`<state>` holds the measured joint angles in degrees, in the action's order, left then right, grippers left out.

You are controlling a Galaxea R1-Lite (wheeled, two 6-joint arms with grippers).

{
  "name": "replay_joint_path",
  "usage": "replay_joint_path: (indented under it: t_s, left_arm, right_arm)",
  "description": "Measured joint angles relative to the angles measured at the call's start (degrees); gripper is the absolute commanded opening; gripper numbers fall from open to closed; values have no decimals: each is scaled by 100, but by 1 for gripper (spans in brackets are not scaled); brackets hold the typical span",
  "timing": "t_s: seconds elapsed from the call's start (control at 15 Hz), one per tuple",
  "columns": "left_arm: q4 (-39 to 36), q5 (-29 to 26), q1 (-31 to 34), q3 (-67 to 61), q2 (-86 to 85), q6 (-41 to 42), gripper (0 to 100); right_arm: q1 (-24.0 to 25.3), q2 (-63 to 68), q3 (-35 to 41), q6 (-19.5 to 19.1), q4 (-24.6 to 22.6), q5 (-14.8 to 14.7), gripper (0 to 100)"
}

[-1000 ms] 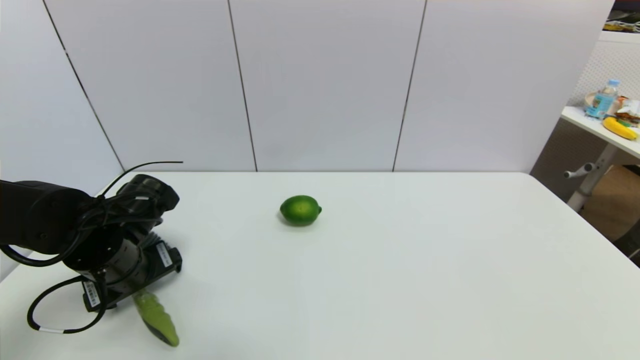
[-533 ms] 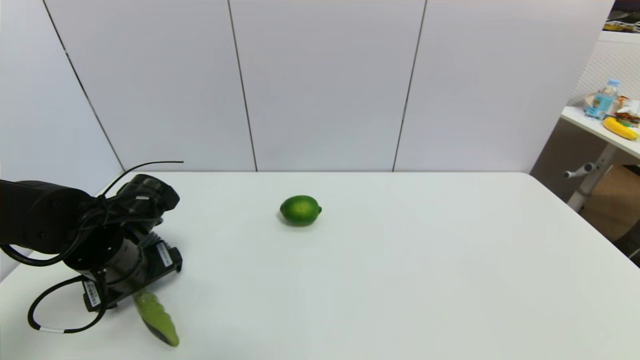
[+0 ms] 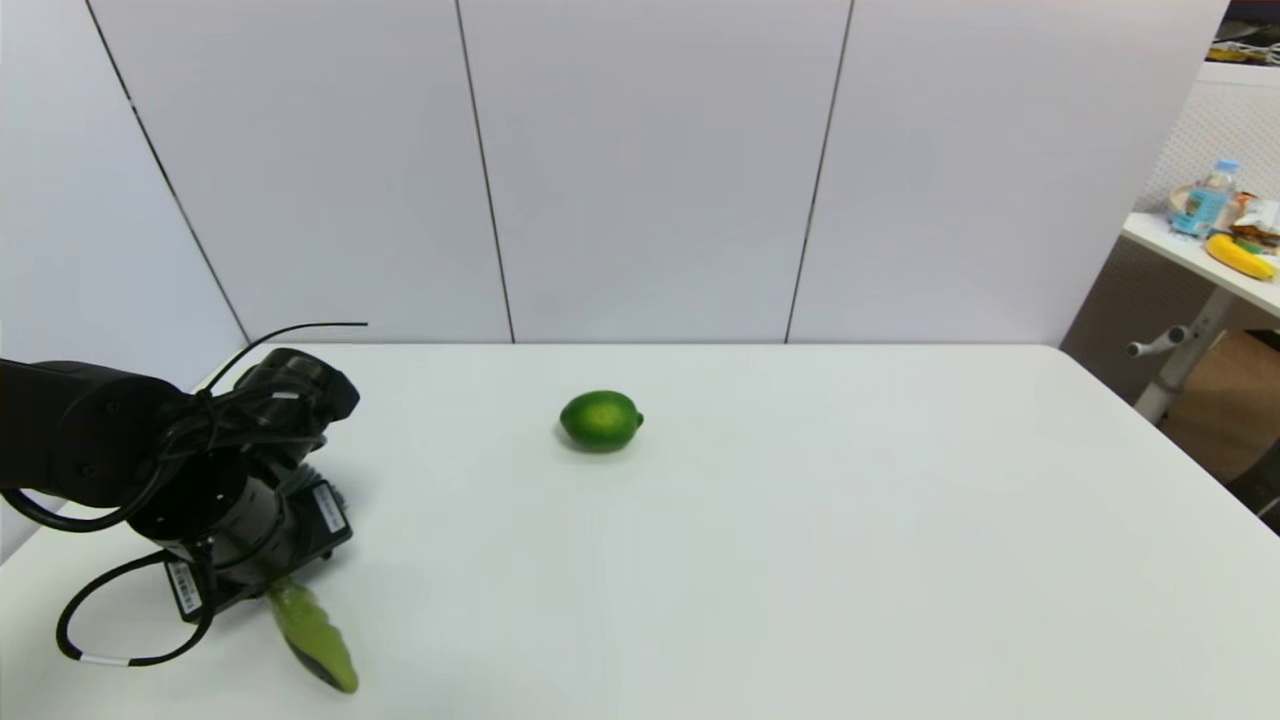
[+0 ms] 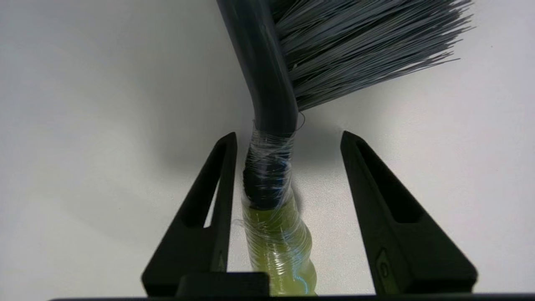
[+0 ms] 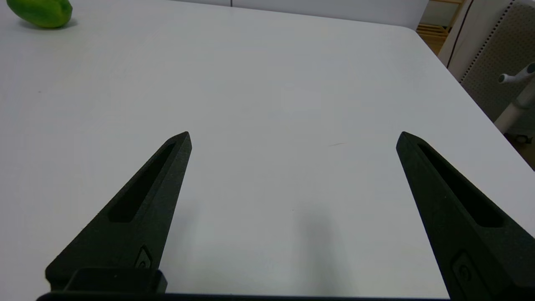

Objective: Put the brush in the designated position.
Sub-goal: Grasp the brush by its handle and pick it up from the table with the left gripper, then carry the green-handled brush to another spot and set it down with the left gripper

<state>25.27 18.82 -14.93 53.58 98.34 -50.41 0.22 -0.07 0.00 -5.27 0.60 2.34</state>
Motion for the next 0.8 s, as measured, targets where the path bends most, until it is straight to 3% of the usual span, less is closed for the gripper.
replay_joint_path:
  t_s: [0.8]
  left_arm:
    - [-5,44,9,282,-132,251,0]
  right_arm:
    - [0,0,0,0,2,-2,100]
